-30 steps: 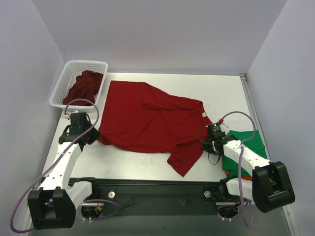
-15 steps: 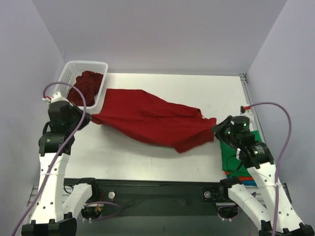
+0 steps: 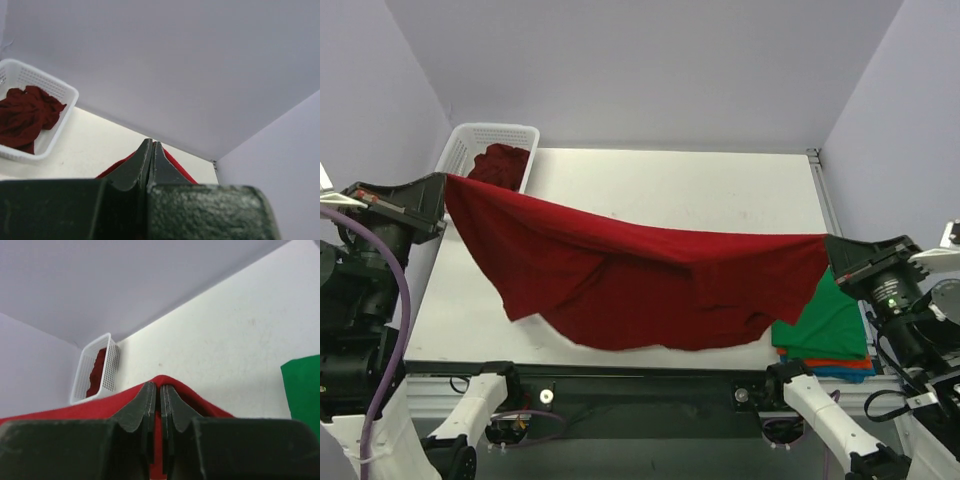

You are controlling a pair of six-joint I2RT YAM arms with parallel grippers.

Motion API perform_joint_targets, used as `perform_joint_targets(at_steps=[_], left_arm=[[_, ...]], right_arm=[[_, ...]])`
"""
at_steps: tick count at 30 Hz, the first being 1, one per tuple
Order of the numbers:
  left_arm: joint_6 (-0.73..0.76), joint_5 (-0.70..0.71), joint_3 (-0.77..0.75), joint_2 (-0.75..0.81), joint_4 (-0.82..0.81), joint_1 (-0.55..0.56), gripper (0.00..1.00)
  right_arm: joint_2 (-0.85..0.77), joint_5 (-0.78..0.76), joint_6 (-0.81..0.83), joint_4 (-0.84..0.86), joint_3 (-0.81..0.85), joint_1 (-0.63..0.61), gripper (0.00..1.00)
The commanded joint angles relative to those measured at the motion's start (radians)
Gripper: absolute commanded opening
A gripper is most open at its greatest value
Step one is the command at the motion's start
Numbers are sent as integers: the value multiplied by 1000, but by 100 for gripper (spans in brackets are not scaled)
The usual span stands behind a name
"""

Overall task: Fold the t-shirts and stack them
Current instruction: Flatten out the tshirt

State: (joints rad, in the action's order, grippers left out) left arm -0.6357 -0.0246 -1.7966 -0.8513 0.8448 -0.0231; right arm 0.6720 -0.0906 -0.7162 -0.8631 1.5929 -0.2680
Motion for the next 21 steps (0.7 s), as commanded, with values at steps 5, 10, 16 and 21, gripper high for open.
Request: perform_joint_targets(at_steps=[5,10,16,21], left_arm=[[-64,-60,-26,-215,-186,-6,0],[-131,-127,-24,-444,-424,-5,0],[-163,-210,-292,-827,-584,-5,0],[-145,-256,-913,-1164,-412,-12,0]], right_arm=[[276,-146,106,62,131,6,0],[467,24,103,271,144,143,0],[759,272,57,536,330,251,0],[952,331,29,555,671,291,0]])
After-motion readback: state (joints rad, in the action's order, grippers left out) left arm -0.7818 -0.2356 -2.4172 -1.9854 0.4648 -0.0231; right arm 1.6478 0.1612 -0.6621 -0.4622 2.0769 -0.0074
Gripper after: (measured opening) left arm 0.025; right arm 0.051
